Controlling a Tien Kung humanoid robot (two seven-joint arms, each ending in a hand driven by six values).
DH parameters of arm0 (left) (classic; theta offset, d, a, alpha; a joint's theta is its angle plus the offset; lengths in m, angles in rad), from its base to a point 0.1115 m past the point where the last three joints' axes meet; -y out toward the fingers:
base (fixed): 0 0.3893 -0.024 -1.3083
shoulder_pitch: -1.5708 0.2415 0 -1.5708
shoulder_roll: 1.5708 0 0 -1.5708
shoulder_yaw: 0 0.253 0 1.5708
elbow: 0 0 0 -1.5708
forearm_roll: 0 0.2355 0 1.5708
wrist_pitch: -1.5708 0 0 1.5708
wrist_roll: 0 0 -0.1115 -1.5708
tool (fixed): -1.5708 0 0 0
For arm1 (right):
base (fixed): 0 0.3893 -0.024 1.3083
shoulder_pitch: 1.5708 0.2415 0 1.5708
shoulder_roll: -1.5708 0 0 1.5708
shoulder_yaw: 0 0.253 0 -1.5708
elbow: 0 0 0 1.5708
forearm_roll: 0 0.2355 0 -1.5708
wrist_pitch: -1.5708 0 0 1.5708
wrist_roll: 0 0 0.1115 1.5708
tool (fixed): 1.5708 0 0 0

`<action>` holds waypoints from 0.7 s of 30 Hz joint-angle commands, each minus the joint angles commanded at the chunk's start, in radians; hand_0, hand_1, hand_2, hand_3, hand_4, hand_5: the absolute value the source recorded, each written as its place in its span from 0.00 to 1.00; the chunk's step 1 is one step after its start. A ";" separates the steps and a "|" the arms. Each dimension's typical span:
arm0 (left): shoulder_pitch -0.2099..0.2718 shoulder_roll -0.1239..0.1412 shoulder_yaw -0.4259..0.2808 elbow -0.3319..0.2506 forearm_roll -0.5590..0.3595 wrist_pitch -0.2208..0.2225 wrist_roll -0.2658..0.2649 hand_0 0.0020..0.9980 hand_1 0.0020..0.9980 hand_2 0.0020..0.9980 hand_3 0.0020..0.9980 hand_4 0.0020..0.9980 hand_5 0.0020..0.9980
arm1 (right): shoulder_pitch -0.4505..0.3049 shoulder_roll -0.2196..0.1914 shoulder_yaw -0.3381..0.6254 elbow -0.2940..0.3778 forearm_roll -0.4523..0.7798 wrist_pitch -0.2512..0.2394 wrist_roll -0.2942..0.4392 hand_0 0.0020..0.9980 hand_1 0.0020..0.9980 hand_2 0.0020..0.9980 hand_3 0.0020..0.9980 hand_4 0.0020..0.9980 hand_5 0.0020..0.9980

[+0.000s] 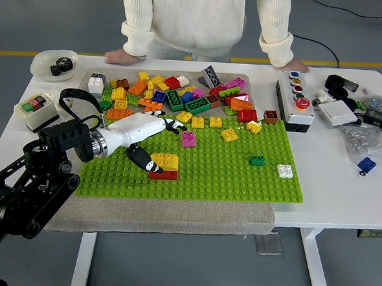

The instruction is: Pick up the brick,pile it on top of brick,press brick,pick up the brick,pile it on top of brick,press brick

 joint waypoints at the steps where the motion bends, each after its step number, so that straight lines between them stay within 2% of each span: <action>1: 0.000 0.000 0.000 0.000 0.000 0.000 0.000 1.00 0.81 0.80 0.88 1.00 0.11 | 0.000 0.000 -0.001 0.000 0.001 0.000 0.000 0.74 0.65 0.71 0.58 0.81 0.35; 21: -0.001 -0.002 0.002 0.009 0.000 0.000 0.001 1.00 0.81 0.80 0.88 1.00 0.11 | 0.000 0.000 -0.001 0.000 0.001 0.000 0.000 0.74 0.65 0.71 0.58 0.81 0.35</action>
